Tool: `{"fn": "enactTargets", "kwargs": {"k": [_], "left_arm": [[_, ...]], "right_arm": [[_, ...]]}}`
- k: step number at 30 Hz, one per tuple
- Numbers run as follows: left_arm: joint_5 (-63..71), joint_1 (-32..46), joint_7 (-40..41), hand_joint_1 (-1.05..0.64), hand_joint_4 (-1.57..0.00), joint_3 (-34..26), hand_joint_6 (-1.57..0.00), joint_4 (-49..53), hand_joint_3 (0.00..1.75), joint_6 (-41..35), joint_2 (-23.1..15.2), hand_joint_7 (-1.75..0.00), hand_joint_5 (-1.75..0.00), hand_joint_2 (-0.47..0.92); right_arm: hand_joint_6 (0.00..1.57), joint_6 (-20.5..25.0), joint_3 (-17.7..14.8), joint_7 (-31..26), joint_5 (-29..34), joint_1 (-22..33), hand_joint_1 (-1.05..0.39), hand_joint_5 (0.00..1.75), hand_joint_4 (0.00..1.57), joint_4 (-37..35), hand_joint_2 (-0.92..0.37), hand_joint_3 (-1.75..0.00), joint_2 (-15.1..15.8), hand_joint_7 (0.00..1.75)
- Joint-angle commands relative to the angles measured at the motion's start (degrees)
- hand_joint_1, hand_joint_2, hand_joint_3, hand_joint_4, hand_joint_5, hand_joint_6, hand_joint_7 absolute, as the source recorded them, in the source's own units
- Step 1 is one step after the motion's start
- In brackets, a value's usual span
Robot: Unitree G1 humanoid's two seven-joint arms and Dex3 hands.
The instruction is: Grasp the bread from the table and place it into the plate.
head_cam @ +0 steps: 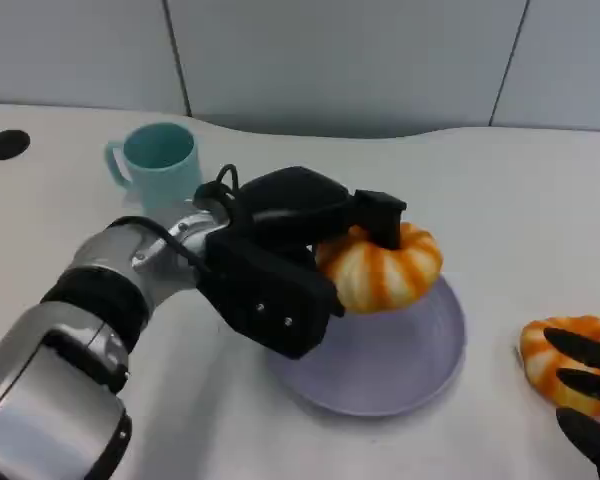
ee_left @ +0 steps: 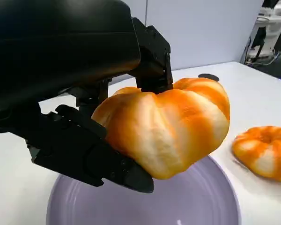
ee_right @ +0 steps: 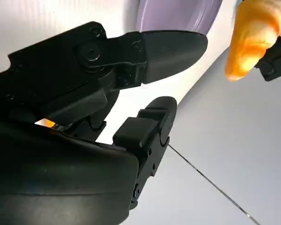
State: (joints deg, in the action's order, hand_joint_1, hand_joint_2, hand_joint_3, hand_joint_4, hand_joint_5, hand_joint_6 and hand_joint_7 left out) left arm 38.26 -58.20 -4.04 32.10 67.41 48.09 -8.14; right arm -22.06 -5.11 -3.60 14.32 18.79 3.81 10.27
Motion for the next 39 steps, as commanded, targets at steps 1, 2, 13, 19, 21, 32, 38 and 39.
{"fn": "enactTargets", "kwargs": {"k": [1,2,13,19,21,32,38,39], "left_arm": [[2.4,-2.1,3.1,-0.12,-0.85,1.7,-0.63,1.0,0.21,0.2,-0.2,-1.75,-1.75,0.88],[2.8,-2.2,3.6,-0.13,-0.85,2.1,-0.63,1.1,0.21,0.5,-0.3,-1.75,-1.75,0.88],[7.2,-5.9,0.8,-0.50,-0.38,6.5,-0.44,2.6,0.01,0.7,-1.9,-1.08,-1.26,0.87],[6.1,-6.7,-5.8,-0.66,-0.28,6.1,-0.57,2.6,0.00,0.6,-2.2,-0.31,-0.63,0.88],[5.0,-6.9,-8.8,-0.69,-0.25,5.4,-0.55,2.7,0.00,0.7,-2.1,-0.15,-0.52,0.90],[0.4,-7.2,-19.4,-0.75,-0.09,2.6,-0.40,1.9,0.04,-0.4,-2.4,0.00,-0.33,0.92],[-0.2,-7.2,-19.5,-0.73,-0.14,2.2,-0.42,0.6,0.02,-0.4,-3.2,-0.01,-0.36,0.92],[-0.3,-7.2,-19.6,-0.73,-0.15,2.2,-0.42,0.5,0.02,-0.4,-3.2,-0.01,-0.36,0.92]], "right_arm": [[0.78,-0.7,-0.2,-0.6,0.3,0.3,-0.37,0.02,0.97,0.8,-0.92,-0.35,0.1,0.00],[0.77,-0.7,-0.2,-0.7,0.4,0.3,-0.37,0.02,0.97,0.8,-0.92,-0.35,0.2,0.00],[0.77,-1.5,-0.3,-0.7,-0.1,0.3,-0.37,0.01,0.96,0.4,-0.92,-0.35,0.0,0.00],[0.77,-1.9,-0.5,-0.7,0.1,0.4,-0.37,0.01,0.96,0.2,-0.92,-0.35,0.2,0.00],[0.77,-1.6,-0.5,-0.6,0.1,0.5,-0.37,0.01,0.95,0.5,-0.92,-0.35,0.2,0.00],[0.77,-1.1,-0.6,-0.6,0.2,0.7,-0.37,0.00,0.94,0.8,-0.92,-0.36,0.2,0.00],[0.77,-1.4,-0.7,-0.7,0.1,0.8,-0.37,0.00,0.94,0.6,-0.92,-0.36,0.2,0.00],[0.77,-1.4,-0.7,-0.7,0.1,0.8,-0.37,0.00,0.94,0.7,-0.92,-0.36,0.2,0.00]]}}
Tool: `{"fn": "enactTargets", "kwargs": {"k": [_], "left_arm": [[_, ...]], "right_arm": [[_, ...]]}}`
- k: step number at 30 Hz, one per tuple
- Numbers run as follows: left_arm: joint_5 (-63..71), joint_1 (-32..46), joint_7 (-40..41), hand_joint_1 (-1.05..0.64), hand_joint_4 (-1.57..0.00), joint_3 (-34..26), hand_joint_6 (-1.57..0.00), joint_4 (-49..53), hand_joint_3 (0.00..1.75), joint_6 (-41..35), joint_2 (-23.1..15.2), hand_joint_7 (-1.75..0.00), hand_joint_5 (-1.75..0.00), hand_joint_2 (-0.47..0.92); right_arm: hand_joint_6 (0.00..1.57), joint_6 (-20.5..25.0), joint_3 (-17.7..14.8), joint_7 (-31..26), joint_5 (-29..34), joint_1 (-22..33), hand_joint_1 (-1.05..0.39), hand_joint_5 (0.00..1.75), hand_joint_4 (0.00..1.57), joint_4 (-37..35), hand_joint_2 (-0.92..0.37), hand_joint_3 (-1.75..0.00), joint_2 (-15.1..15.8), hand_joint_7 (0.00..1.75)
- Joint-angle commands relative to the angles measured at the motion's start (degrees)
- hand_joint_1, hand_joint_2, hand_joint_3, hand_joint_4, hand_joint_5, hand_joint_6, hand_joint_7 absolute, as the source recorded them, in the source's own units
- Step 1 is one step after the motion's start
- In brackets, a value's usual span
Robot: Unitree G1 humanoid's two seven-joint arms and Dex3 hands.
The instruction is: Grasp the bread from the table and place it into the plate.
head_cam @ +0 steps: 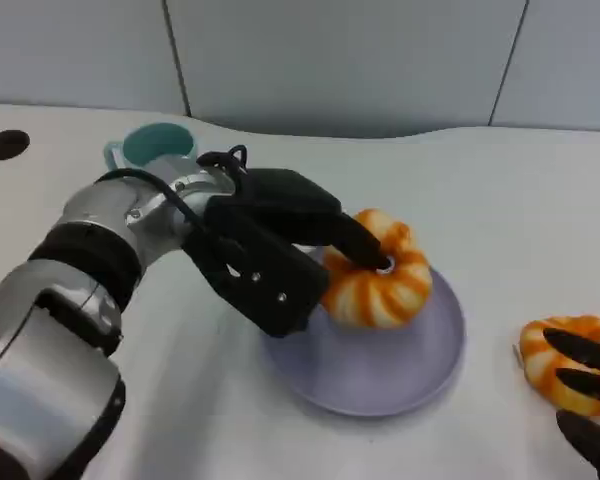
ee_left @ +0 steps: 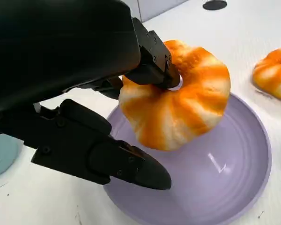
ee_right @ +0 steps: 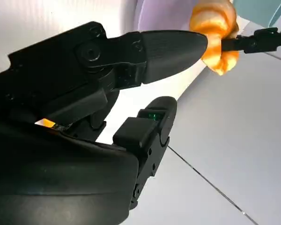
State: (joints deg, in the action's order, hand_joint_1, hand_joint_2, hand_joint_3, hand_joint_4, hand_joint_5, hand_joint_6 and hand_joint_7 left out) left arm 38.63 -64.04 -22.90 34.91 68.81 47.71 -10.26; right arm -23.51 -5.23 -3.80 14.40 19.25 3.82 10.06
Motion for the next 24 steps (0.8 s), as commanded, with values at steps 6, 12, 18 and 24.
{"fn": "enactTargets", "kwargs": {"k": [6,12,18,24], "left_arm": [[-1.1,-2.0,-2.7,-0.72,-0.30,-0.8,-0.30,-2.3,0.04,-1.0,-1.8,0.00,-0.38,0.92],[-1.4,-2.1,-4.3,-0.70,-0.42,-0.9,-0.34,-3.9,0.04,-1.5,-2.5,-0.04,-0.32,0.92],[-0.3,-2.3,-3.3,-0.71,-0.25,-0.3,-0.85,-5.3,0.06,-0.7,-3.2,-0.10,-0.15,0.92],[-1.2,-1.9,-3.3,-0.72,-0.36,-1.0,-1.02,-5.0,0.04,-0.3,-3.0,-0.11,-0.17,0.92]], "right_arm": [[0.77,-0.1,-0.7,-0.5,0.2,0.4,-0.37,0.00,0.94,0.5,-0.92,-0.36,0.6,0.00],[0.77,-0.1,-0.8,-0.3,-0.1,0.5,-0.37,0.00,0.94,0.7,-0.92,-0.36,0.6,0.00],[0.77,-0.1,-0.7,-0.4,0.4,0.4,-0.37,0.00,0.94,0.6,-0.92,-0.36,0.8,0.00],[0.77,-0.5,-0.7,-0.3,0.4,0.4,-0.36,0.00,0.94,0.5,-0.92,-0.37,0.9,0.00]]}}
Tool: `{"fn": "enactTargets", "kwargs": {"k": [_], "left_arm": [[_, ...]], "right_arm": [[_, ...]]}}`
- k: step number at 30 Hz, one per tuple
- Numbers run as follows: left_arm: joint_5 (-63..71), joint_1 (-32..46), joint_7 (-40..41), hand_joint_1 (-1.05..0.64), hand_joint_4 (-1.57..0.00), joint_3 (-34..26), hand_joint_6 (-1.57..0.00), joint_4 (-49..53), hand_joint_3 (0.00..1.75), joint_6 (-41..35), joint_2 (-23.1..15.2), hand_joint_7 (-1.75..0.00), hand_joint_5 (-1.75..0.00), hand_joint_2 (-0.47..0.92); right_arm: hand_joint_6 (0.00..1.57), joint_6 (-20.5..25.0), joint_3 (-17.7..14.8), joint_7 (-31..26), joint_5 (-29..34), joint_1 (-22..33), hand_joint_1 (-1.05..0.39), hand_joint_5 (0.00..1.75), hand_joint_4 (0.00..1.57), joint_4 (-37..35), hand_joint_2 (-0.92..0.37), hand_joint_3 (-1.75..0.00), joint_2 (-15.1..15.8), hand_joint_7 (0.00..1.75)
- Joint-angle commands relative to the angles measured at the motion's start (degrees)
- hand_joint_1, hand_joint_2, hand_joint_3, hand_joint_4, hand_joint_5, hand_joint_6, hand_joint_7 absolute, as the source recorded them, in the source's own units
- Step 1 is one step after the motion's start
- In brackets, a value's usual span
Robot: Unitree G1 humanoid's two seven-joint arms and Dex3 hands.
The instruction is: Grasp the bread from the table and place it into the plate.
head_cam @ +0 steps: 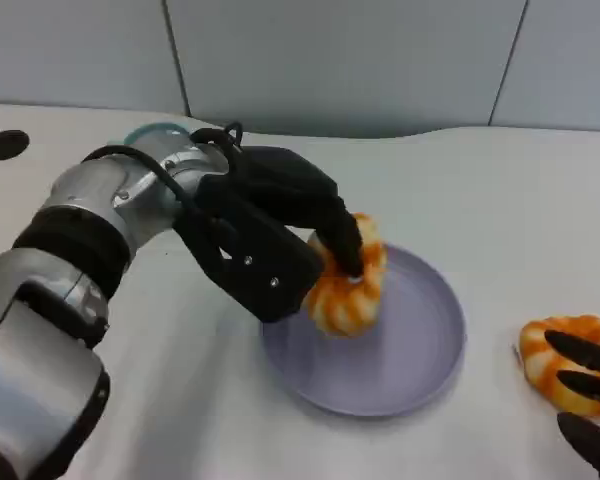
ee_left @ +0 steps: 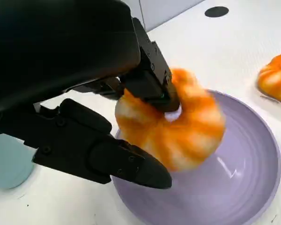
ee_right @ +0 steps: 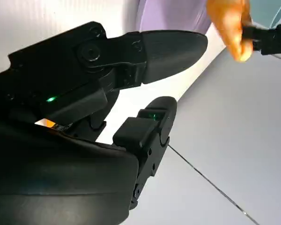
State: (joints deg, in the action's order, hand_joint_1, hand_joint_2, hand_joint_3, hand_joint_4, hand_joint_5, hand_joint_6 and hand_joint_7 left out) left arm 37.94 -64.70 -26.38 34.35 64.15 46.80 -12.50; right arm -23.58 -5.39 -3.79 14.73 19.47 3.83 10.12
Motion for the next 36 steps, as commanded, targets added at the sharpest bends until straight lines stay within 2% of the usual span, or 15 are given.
{"fn": "enactTargets", "kwargs": {"k": [1,3,6,9,10,11,12,14,19,23,29,30,31,35,36], "left_arm": [[-1.0,-1.1,-0.1,-0.71,-0.65,-0.7,-0.83,-0.3,0.04,0.7,-0.7,-0.04,-0.22,0.92],[-1.5,-0.9,-0.3,-0.71,-0.87,-1.0,-0.67,-0.1,0.03,0.8,-0.7,-0.02,-0.21,0.92],[-2.1,-0.8,-1.2,-0.70,-0.98,-1.6,-0.42,0.0,0.04,0.1,-0.7,-0.01,-0.22,0.92],[-1.4,-1.0,-0.6,-0.70,-0.98,-0.9,-0.47,-0.3,0.06,0.8,-0.9,-0.05,-0.21,0.92],[-0.8,-1.1,-0.2,-0.72,-0.79,-0.5,-0.65,-0.5,0.09,1.3,-1.1,-0.12,-0.12,0.92],[-0.6,-1.2,-0.2,-0.72,-0.73,-0.2,-0.72,-0.6,0.11,1.4,-1.2,-0.14,-0.08,0.92],[-0.4,-1.3,-0.4,-0.72,-0.58,-0.1,-0.80,-0.6,0.11,1.5,-1.2,-0.12,-0.03,0.92],[-1.0,-1.3,-0.8,-0.71,-0.51,-0.4,-0.82,-0.3,0.11,1.8,-1.2,-0.09,-0.01,0.92],[-3.2,-0.6,-0.6,-0.71,-0.56,-2.2,-0.76,-0.7,0.11,3.5,-2.5,-0.04,-0.04,0.92],[-12.4,3.5,-1.1,-0.67,-0.73,-9.2,-0.76,-1.2,0.13,8.4,-5.9,-0.03,-0.13,0.92],[-30.9,11.7,-11.0,-0.55,-0.82,-19.9,-0.80,-2.8,0.10,8.5,-7.2,-0.04,-0.21,0.92],[-34.6,14.1,-12.8,-0.53,-0.79,-22.2,-0.81,-3.8,0.13,7.6,-7.6,-0.04,-0.34,0.92],[-37.6,16.5,-14.0,-0.50,-0.70,-24.2,-0.84,-5.1,0.14,6.4,-8.1,-0.05,-0.61,0.92],[-45.2,24.2,-17.3,-0.48,-0.63,-29.5,-0.91,-11.8,0.09,-0.9,-9.1,-0.09,-0.97,0.92],[-46.7,26.7,-17.4,-0.49,-0.56,-30.7,-0.92,-13.8,0.10,-2.9,-9.3,-0.13,-1.15,0.92]], "right_arm": [[0.77,-0.2,-0.5,-0.2,0.0,0.3,-0.36,0.00,0.93,0.7,-0.92,-0.37,0.8,0.00],[0.77,0.0,-0.5,-0.2,0.0,0.3,-0.37,0.00,0.93,0.8,-0.92,-0.37,0.7,0.00],[0.77,0.0,-0.5,-0.2,-0.1,0.4,-0.37,0.00,0.94,1.0,-0.92,-0.37,0.6,0.00],[0.77,0.0,-0.5,-0.3,0.1,0.4,-0.37,0.00,0.94,1.0,-0.92,-0.37,0.7,0.00],[0.77,0.2,-0.5,-0.3,0.2,0.4,-0.37,0.00,0.94,1.2,-0.92,-0.37,0.7,0.00],[0.77,0.2,-0.5,-0.2,0.1,0.5,-0.37,0.00,0.94,1.1,-0.92,-0.37,0.6,0.00],[0.77,0.1,-0.5,-0.2,-0.1,0.5,-0.37,0.00,0.94,1.1,-0.92,-0.37,0.6,0.00],[0.77,0.2,-0.5,-0.1,-0.2,0.6,-0.37,0.00,0.94,1.3,-0.92,-0.37,0.6,0.00],[0.77,1.0,-0.3,-0.2,0.2,0.8,-0.37,0.00,0.93,2.0,-0.92,-0.37,0.4,0.00],[0.77,1.0,-0.3,-0.2,0.1,0.7,-0.37,0.00,0.94,2.0,-0.92,-0.37,0.3,0.00],[0.77,2.0,-0.4,-0.4,0.7,0.6,-0.37,0.01,0.95,2.4,-0.92,-0.37,0.1,0.00],[0.77,1.9,-0.4,-0.4,0.5,0.5,-0.37,0.01,0.95,2.2,-0.92,-0.37,0.1,0.00],[0.77,1.6,-0.5,-0.4,0.4,0.3,-0.37,0.01,0.95,1.9,-0.92,-0.36,0.1,0.00],[0.77,2.0,-0.5,-0.1,-0.1,0.3,-0.38,0.02,0.97,1.8,-0.92,-0.36,0.1,0.00],[0.77,2.3,-0.5,0.0,0.0,0.4,-0.38,0.02,0.97,2.1,-0.92,-0.36,0.1,0.00]]}}
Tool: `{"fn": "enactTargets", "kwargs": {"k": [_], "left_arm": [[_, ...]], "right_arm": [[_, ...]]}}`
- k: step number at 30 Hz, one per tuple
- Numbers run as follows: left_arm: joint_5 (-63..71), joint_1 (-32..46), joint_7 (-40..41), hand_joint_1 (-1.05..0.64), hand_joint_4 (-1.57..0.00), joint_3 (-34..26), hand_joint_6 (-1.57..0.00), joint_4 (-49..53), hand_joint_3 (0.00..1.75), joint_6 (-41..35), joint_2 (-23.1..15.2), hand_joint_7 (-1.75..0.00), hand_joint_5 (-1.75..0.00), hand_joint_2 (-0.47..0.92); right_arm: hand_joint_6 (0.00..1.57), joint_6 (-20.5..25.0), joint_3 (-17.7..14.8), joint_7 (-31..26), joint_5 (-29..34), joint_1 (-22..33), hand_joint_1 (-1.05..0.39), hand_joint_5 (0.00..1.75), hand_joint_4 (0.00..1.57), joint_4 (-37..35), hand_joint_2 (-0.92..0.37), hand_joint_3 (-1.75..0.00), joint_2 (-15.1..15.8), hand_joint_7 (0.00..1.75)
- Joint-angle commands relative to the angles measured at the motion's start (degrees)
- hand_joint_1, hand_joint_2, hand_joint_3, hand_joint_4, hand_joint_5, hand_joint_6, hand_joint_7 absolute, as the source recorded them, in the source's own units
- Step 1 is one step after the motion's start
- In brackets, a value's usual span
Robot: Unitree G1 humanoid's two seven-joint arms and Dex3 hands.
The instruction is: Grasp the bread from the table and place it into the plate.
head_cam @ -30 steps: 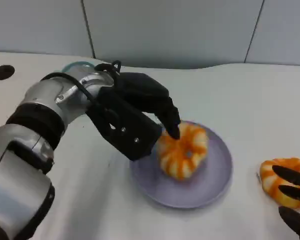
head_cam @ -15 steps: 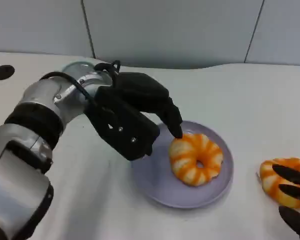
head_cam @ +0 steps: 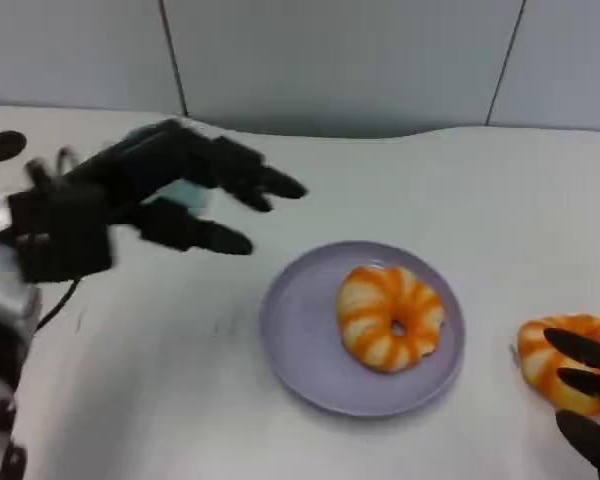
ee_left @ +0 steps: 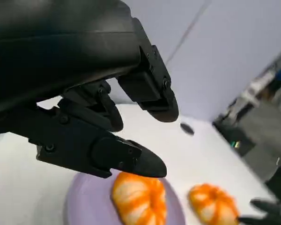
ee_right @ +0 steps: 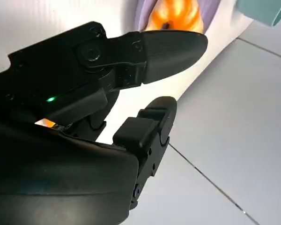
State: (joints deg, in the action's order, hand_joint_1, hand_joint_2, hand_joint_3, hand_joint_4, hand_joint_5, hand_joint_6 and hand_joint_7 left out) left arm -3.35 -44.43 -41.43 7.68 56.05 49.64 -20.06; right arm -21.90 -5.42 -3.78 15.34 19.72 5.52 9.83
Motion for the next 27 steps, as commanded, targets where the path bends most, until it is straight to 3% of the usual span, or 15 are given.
{"fn": "enactTargets", "kwargs": {"k": [1,2,4,9,11,15,21,27], "left_arm": [[-6.3,8.7,-2.1,-0.50,-0.52,-5.0,-0.82,-7.5,0.10,-7.3,-1.9,-0.42,-1.34,0.92],[-6.8,10.3,-1.9,-0.52,-0.49,-5.6,-0.64,-9.1,0.11,-8.7,-1.9,-0.84,-1.48,0.92],[-7.9,14.2,-0.3,-0.52,-0.47,-7.3,-0.52,-12.1,0.08,-11.9,-1.5,-1.19,-1.65,0.92],[-6.9,21.8,4.7,-0.52,-0.48,-9.2,-0.41,-20.0,0.03,-21.8,-1.2,-1.59,-1.74,0.92],[-6.7,22.7,5.4,-0.52,-0.48,-9.4,-0.39,-22.0,0.02,-23.8,-1.2,-1.63,-1.75,0.92],[-5.4,28.9,8.4,-0.47,-0.60,-8.2,-0.44,-27.4,0.03,-40.0,-1.3,-1.73,-1.75,0.90],[-3.2,30.2,10.4,-0.32,-0.67,-6.7,-0.50,-32.4,0.02,-53.8,-0.9,-1.75,-1.75,0.91],[0.0,32.3,13.9,-0.31,-0.73,-4.4,-0.54,-38.2,0.00,-62.5,0.2,-1.75,-1.75,0.89]], "right_arm": [[0.77,0.9,-0.4,0.0,-0.5,0.2,-0.38,0.02,0.97,0.6,-0.92,-0.36,0.4,0.00],[0.77,1.0,-0.4,0.0,-0.4,0.3,-0.38,0.02,0.97,0.7,-0.92,-0.36,0.4,0.00],[0.77,0.9,-0.3,0.1,-0.5,0.2,-0.38,0.02,0.97,0.7,-0.92,-0.35,0.3,0.00],[0.77,1.4,-0.1,0.1,-0.5,0.2,-0.38,0.02,0.97,0.9,-0.92,-0.35,0.1,0.00],[0.77,1.5,-0.1,0.2,-0.5,0.2,-0.38,0.02,0.98,1.0,-0.92,-0.35,0.1,0.00],[0.77,1.0,-0.1,-0.3,0.1,0.0,-0.38,0.02,0.98,0.5,-0.92,-0.35,0.2,0.00],[0.77,0.3,-0.7,0.3,-0.8,-0.3,-0.37,0.02,0.98,-0.5,-0.92,-0.35,0.8,0.00],[0.77,-1.2,-1.7,0.9,-2.3,-1.2,-0.38,0.01,0.96,-2.9,-0.92,-0.35,2.2,0.00]]}}
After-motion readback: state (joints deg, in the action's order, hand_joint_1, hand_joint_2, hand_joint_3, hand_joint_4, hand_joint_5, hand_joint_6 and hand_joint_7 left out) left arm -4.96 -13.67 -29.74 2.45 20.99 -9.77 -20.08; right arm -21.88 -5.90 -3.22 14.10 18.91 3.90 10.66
